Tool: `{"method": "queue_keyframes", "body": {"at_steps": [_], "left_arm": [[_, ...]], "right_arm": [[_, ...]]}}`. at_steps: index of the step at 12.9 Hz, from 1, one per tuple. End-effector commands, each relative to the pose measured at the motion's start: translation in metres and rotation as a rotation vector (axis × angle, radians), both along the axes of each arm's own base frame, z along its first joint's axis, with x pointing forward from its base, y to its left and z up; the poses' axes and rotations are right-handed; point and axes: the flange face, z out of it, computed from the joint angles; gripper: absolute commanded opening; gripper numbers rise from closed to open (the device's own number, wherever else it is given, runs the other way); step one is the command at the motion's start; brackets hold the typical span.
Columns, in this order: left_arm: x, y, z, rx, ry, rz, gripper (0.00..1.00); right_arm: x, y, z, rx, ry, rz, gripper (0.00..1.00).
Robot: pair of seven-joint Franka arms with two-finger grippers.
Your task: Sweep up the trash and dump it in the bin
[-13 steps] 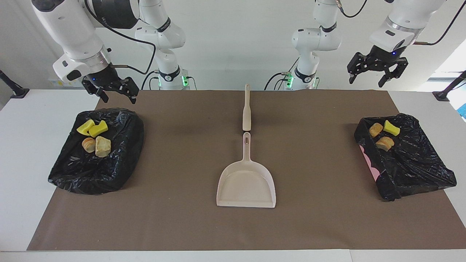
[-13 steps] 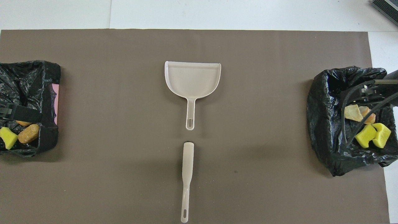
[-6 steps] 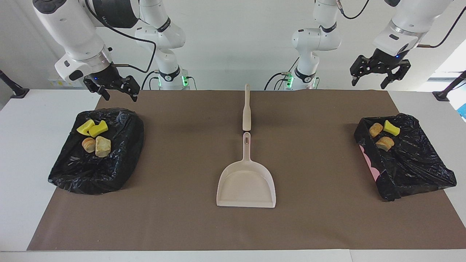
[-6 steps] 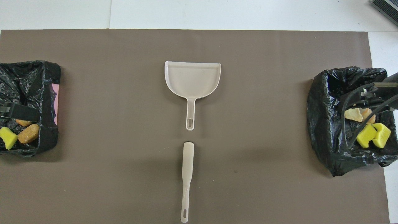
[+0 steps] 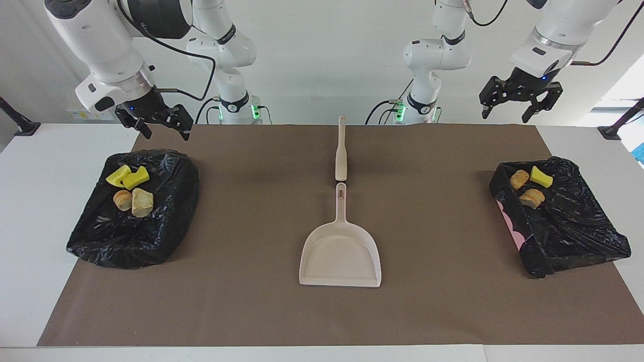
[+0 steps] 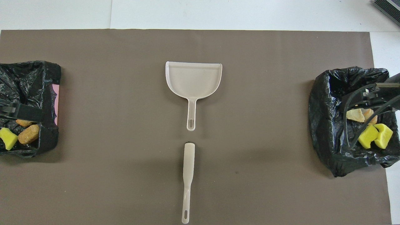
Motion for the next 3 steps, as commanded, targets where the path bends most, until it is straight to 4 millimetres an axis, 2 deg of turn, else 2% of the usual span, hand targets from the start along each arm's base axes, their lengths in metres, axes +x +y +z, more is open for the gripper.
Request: {"method": "queue_keyframes", "body": {"at_steps": [1,3], "left_arm": [[-0.0046,0.0009,0.0023,-0.010,0.004,0.014,1.00],[-0.0053,0.0007,0.0030,-0.011,0.004,0.011,1.00]], "right_arm": [[-0.0037,-0.0024,0.0030,0.010,0.001,0.012,1.00],[-0.0037,-0.0025,0.0037,0.010,-0.001,0.012,1.00]]}}
